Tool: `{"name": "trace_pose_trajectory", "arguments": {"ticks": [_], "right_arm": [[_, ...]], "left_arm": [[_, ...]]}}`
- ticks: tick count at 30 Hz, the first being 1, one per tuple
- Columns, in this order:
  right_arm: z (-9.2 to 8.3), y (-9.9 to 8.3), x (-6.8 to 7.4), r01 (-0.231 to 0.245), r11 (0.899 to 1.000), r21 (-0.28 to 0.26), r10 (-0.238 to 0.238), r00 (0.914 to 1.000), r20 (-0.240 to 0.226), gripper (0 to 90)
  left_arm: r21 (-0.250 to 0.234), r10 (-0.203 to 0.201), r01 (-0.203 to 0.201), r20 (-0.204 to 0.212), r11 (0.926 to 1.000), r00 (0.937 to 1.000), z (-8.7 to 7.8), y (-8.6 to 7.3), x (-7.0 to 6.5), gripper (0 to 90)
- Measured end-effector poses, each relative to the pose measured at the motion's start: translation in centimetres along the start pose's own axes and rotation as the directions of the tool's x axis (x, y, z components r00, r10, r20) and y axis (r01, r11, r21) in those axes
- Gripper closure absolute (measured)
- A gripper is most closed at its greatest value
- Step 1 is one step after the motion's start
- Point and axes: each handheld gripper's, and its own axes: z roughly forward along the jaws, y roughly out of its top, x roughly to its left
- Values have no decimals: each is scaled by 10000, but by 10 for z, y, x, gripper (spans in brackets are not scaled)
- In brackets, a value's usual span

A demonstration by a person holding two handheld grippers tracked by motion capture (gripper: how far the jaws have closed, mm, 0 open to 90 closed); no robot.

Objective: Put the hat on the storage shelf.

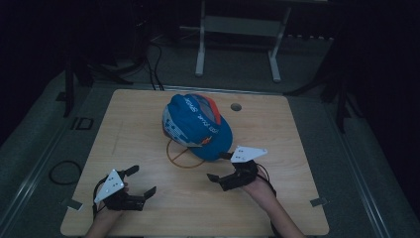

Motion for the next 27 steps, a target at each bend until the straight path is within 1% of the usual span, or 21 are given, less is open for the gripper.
{"name": "trace_pose_trajectory", "arguments": {"ticks": [2, 3, 4, 5, 8, 9, 10, 11, 13, 15, 16, 18, 21, 26, 27], "right_arm": [[-2, -7, 0, -1, 10000, 29, 1, 10000, -94, 136], [-2, -7, 0, -1, 10000, 29, 1, 10000, -94, 136], [-3, -10, -1, 62, 10000, -25, -63, 9999, -103, 137], [-4, -17, -1, 64, 10000, 57, -64, 10000, -34, 137], [-7, -26, -4, 29, 9999, 158, -30, 10000, 39, 137], [-7, -26, -4, 29, 9999, 158, -30, 10000, 39, 137], [-7, -29, -4, -15, 9997, 224, 14, 10000, 38, 137], [-9, -36, -6, -112, 9994, 335, 109, 9999, 91, 137], [-10, -42, -7, -234, 9992, 319, 231, 9997, 112, 137], [-10, -50, -9, -224, 9991, 369, 218, 9996, 183, 137], [-11, -53, -10, -329, 9984, 452, 319, 9993, 218, 137], [-11, -59, -13, -354, 9977, 578, 339, 9991, 273, 137], [-13, -67, -15, -320, 9964, 790, 292, 9989, 364, 137], [-17, -78, -17, -339, 9955, 889, 302, 9986, 426, 137], [-17, -78, -17, -339, 9955, 889, 302, 9986, 426, 137]], "left_arm": [[45, 43, -43, 10, 10000, 10000, 0, 0, 0, 27], [45, 43, -43, 10, 10000, 10000, 0, 0, 0, 27], [58, 49, -49, 43, 10000, 10000, 1, 0, 0, 27], [85, 57, -57, 45, 9999, 10000, 1, 0, -1, 27], [127, 67, -68, 86, 9999, 9999, 2, -1, -1, 27], [127, 67, -68, 86, 9999, 9999, 2, -1, -1, 27], [155, 75, -77, 111, 9999, 9999, 2, -1, -1, 27], [164, 74, -75, 104, 9998, 9999, 2, -1, -1, 27], [170, 88, -89, 104, 9998, 9999, 2, -1, -1, 27], [183, 79, -81, 94, 9998, 9999, 2, -2, -1, 27], [193, 75, -77, 97, 9998, 9999, 2, -2, -1, 27], [239, 116, -118, 75, 9996, 9999, 2, -2, -1, 27], [275, 122, -124, 80, 9995, 9999, 3, -2, -1, 27], [449, 216, -219, 74, 9988, 9997, 4, -3, -1, 27], [449, 216, -219, 74, 9988, 9997, 4, -3, -1, 27]]}}
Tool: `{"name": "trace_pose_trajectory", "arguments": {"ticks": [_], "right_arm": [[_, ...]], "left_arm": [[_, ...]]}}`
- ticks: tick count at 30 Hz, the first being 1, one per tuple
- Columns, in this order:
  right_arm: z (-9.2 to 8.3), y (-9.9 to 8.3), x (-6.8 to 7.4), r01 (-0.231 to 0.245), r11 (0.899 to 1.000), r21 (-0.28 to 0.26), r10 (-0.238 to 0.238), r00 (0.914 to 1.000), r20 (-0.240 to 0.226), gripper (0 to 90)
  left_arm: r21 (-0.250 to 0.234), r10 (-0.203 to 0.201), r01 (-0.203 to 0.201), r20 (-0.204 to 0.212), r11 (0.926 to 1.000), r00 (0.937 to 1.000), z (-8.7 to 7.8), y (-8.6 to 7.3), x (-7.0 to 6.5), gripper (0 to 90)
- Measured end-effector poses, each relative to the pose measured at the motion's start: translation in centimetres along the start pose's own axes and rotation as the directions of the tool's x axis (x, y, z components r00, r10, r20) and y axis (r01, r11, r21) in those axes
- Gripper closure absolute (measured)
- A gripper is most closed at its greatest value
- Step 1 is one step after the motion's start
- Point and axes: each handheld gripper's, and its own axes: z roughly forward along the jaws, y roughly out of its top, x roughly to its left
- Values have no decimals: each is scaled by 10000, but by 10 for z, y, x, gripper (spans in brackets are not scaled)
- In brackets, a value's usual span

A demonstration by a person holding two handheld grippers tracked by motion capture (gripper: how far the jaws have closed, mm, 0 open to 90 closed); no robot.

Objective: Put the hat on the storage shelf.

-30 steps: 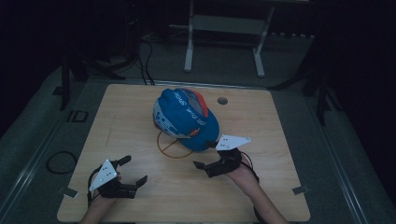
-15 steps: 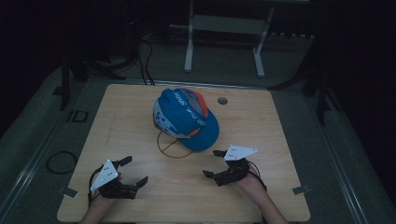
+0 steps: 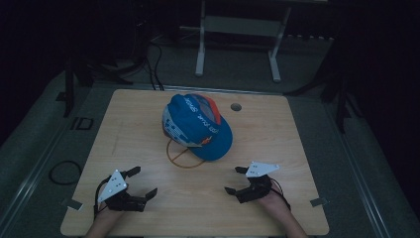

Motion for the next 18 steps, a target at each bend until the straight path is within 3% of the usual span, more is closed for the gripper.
{"name": "trace_pose_trajectory", "arguments": {"ticks": [6, 11, 18], "right_arm": [[-11, -17, -3, 208, 9990, 402, -220, 9993, 304, 137], [-21, -23, -11, 36, 9996, 286, -51, 9985, 545, 136], [-32, -29, -22, -28, 10000, 28, 25, 9954, 958, 136]], "left_arm": [[257, 253, -252, -11, 9993, 9997, 3, 0, -2, 27], [495, 394, -387, -143, 9980, 9991, 3, -1, -2, 27], [902, 415, -318, -1088, 9954, 9932, 3, -2, -2, 27]]}}
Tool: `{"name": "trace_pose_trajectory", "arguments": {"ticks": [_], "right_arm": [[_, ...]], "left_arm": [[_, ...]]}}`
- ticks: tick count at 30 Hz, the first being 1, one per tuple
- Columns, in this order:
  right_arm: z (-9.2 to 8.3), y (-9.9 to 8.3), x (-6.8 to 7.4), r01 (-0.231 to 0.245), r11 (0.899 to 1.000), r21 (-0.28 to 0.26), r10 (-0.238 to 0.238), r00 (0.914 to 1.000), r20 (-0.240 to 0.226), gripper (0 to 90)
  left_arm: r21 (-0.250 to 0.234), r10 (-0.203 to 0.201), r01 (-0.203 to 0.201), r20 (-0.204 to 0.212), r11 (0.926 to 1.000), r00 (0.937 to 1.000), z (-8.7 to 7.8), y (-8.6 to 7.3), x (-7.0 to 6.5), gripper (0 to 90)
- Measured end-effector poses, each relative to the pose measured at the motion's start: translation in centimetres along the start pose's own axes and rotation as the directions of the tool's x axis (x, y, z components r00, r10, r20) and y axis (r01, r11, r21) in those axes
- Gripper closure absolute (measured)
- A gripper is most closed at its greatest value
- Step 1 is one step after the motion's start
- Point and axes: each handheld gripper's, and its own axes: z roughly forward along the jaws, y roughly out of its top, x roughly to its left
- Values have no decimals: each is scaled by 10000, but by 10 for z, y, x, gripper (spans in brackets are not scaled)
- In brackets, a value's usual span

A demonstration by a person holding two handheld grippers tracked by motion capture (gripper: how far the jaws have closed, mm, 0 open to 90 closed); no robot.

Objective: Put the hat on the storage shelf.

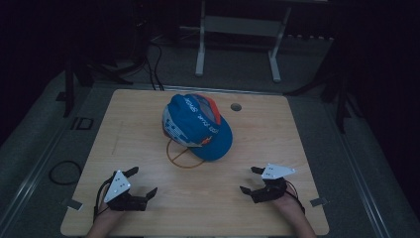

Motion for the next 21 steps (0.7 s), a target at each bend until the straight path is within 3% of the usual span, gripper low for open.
{"name": "trace_pose_trajectory", "arguments": {"ticks": [3, 8, 11, 13, 16, 20, 21], "right_arm": [[-3, -4, -7, -150, 9997, -190, 153, 9997, 163, 136], [-9, -10, -16, -444, 9986, -295, 462, 9969, 634, 136], [-11, -11, -19, -520, 9978, -420, 553, 9950, 832, 136], [-12, -12, -21, -532, 9979, -382, 565, 9941, 924, 136], [-12, -13, -23, -632, 9971, -418, 672, 9924, 1029, 136], [-12, -13, -24, -715, 9965, -434, 759, 9911, 1098, 136], [-11, -13, -24, -726, 9964, -434, 770, 9908, 1115, 136]], "left_arm": [[162, -16, 23, -461, 9999, 9989, 0, -1, 2, 40], [-167, -318, 306, -782, 9994, 9964, -4, 0, 6, 41], [12, -544, 548, -1087, 9985, 9926, -6, 1, 7, 40], [-56, -467, 463, -1528, 9989, 9872, -7, 0, 8, 34], [-165, -798, 781, -1994, 9968, 9767, -9, -1, 13, 32], [-492, -1264, 1184, -2210, 9917, 9670, -12, -3, 18, 32], [-513, -1282, 1198, -2185, 9915, 9674, -13, -3, 19, 33]]}}
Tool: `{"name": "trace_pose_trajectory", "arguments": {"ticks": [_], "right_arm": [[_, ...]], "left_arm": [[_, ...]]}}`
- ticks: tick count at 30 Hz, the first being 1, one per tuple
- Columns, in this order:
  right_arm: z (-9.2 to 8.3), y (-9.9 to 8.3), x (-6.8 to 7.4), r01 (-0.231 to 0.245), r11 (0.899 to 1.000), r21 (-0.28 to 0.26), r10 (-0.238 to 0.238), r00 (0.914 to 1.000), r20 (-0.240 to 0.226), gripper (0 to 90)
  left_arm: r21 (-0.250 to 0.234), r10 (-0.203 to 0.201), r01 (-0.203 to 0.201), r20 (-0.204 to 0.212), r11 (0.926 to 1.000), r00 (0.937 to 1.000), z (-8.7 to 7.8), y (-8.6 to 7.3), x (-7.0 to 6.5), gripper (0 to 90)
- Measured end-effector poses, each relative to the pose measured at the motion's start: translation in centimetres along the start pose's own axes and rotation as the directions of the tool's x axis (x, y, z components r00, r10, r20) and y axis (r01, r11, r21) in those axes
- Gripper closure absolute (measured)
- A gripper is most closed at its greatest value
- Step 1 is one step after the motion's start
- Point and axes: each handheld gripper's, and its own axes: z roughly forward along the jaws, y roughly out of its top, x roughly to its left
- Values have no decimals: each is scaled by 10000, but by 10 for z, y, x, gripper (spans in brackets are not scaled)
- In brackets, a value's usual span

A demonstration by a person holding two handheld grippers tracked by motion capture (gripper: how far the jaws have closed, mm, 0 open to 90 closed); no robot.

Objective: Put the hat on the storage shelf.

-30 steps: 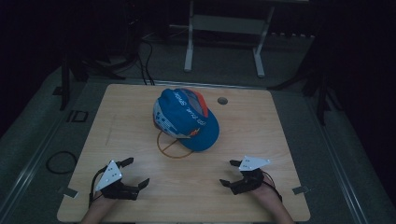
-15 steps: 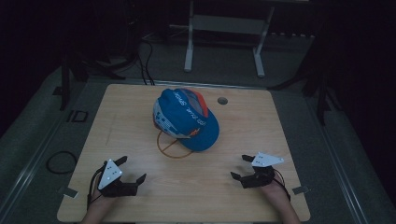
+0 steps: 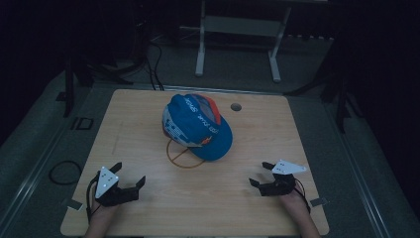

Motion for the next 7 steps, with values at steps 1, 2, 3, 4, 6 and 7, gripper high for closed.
{"name": "trace_pose_trajectory", "arguments": {"ticks": [1, 2, 3, 4, 6, 7], "right_arm": [[0, 0, 0, 12, 10000, 2, -12, 10000, 2, 136], [1, 0, 0, -3, 10000, 1, 3, 10000, -10, 136], [1, 0, 0, -8, 10000, 26, 8, 10000, -6, 136], [1, 0, 0, 22, 10000, 43, -22, 10000, 15, 136], [1, 0, 0, 26, 10000, 70, -26, 10000, 32, 136], [2, 0, 0, 46, 10000, 80, -47, 10000, 25, 136]], "left_arm": [[12, -2, 2, -20, 10000, 10000, 0, 0, 0, 33], [-10, -1, 1, -28, 10000, 10000, 0, 0, 0, 33], [-9, 7, -7, 26, 10000, 10000, 0, 0, 0, 33], [-6, 34, -34, 15, 10000, 10000, 0, 0, -1, 33], [21, 54, -54, 22, 10000, 10000, 1, 0, -1, 33], [39, 77, -77, -1, 10000, 10000, 1, 0, -1, 33]]}}
